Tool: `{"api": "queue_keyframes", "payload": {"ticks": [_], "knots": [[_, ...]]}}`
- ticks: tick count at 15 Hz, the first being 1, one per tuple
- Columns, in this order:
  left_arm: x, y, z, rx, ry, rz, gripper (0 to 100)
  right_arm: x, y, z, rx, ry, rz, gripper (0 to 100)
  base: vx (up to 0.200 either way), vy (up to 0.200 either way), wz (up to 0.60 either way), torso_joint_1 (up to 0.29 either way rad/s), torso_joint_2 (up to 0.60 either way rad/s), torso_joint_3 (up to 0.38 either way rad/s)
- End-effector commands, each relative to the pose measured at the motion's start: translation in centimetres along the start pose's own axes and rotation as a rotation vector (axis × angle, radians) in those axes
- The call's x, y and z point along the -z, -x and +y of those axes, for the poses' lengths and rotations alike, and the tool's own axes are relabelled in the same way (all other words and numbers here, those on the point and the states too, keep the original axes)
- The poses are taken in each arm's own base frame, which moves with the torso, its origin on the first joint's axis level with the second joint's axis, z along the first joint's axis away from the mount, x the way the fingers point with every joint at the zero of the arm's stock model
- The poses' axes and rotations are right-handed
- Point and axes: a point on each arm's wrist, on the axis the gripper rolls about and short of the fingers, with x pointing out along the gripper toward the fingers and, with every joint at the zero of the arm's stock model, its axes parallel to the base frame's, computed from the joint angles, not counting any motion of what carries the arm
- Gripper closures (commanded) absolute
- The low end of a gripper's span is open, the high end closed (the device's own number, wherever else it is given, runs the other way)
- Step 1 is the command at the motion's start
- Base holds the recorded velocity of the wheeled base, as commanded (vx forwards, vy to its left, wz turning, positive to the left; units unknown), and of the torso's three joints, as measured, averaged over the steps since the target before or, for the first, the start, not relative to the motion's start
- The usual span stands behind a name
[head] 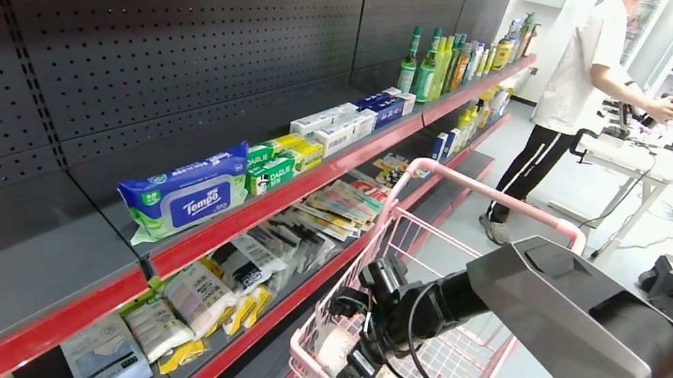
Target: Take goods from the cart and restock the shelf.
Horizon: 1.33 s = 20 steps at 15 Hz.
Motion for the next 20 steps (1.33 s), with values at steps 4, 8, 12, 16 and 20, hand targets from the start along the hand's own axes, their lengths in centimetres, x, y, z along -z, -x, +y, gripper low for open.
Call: {"api": "queue_keyframes", "payload": {"ticks": [4, 8, 12, 16, 20], "knots": [[-0.02, 0.00, 0.00, 0.000, 0.000, -0.001, 0, -0.06, -0.14, -0.04, 0.008, 0.042, 0.004, 0, 0.000, 0.000, 0.00, 0.000, 0.00, 0.000], [-0.02, 0.01, 0.00, 0.000, 0.000, -0.002, 0, -0.31, -0.28, 0.05, 0.009, 0.062, 0.000, 0, 0.000, 0.000, 0.00, 0.000, 0.00, 0.000], [-0.02, 0.00, 0.00, 0.000, 0.001, -0.001, 0, -0.41, -0.26, -0.14, 0.012, 0.071, -0.006, 0, 0.000, 0.000, 0.00, -0.103, 0.24, 0.127], [-0.02, 0.01, 0.00, 0.000, 0.000, -0.002, 0, -0.75, -0.40, -0.32, 0.019, 0.073, -0.016, 0, 0.000, 0.000, 0.00, -0.055, 0.15, 0.081], [-0.02, 0.01, 0.00, 0.000, 0.000, -0.002, 0, -0.94, -0.40, -0.32, 0.046, 0.104, -0.008, 0, 0.000, 0.000, 0.00, 0.000, 0.00, 0.000]]}}
